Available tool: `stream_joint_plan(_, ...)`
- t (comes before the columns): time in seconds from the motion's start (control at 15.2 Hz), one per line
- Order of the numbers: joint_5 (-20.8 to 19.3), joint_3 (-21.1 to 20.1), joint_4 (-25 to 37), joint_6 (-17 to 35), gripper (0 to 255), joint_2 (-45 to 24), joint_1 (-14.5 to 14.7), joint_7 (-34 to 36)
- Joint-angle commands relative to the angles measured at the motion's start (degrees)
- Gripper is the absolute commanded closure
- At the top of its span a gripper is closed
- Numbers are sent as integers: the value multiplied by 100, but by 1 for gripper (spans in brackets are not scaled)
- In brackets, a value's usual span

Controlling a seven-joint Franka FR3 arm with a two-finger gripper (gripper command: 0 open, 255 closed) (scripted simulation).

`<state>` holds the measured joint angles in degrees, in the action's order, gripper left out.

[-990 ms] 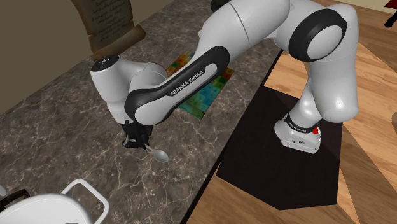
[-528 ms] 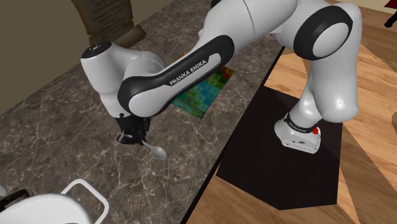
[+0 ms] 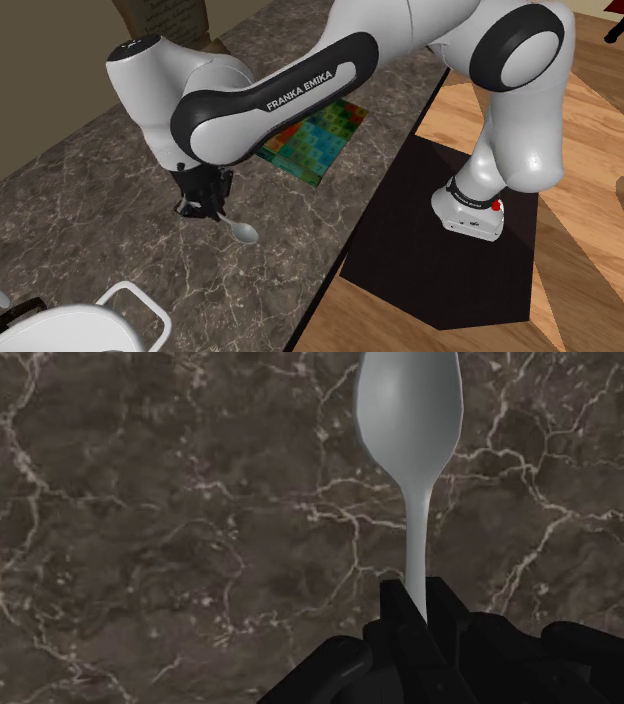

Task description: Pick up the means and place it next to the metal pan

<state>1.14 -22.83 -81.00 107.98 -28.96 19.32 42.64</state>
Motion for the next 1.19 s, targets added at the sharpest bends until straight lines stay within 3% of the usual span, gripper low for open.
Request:
stream_joint_plan(0.0, 4, -6, 119, -138, 255, 20, 6, 17)
stream_joint_plan(0.13, 7, -12, 232, -267, 255, 38, 11, 32)
stream_joint_plan(0.59, 576, 18, -1775, 230, 255, 1489, -802, -827)
stream_joint_plan(1.12, 1101, 345, -3370, 358, 255, 2839, -1436, -1968)
